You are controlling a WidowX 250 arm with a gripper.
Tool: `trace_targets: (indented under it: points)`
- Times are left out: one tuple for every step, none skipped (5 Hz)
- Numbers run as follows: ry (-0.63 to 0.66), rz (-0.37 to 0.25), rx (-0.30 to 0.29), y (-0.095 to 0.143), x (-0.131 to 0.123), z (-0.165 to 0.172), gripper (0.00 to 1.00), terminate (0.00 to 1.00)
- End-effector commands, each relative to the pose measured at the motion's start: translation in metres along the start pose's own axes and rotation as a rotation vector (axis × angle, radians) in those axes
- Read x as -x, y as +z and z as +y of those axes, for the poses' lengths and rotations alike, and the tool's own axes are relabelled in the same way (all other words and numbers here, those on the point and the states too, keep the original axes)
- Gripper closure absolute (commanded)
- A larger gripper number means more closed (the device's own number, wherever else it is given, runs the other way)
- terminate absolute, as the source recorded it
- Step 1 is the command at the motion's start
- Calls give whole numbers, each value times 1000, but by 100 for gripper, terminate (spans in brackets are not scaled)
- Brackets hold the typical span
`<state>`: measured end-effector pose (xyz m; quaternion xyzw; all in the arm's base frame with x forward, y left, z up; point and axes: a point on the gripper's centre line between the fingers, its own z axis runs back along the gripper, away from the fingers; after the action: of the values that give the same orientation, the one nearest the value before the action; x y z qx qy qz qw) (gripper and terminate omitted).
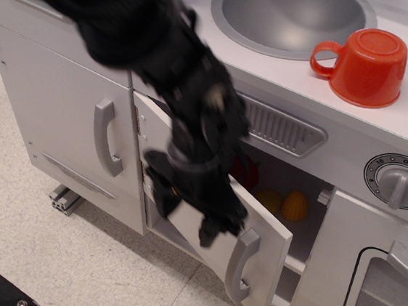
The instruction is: Open cabinet
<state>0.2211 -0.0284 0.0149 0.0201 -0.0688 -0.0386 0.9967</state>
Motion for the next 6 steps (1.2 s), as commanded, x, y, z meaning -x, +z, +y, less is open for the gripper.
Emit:
trace_targets:
  points:
    - [67, -133, 69, 47, -34, -15, 0, 0]
    - [88, -185, 68, 47, -53, -27, 0, 0]
    - [98, -221, 61, 38, -69, -36, 0, 0]
    - [83, -219, 50, 26, -77, -46, 0, 0]
    - [53, -216, 30, 6, -78, -51, 0, 0]
    - [36, -187, -33, -14, -75, -47, 0, 0]
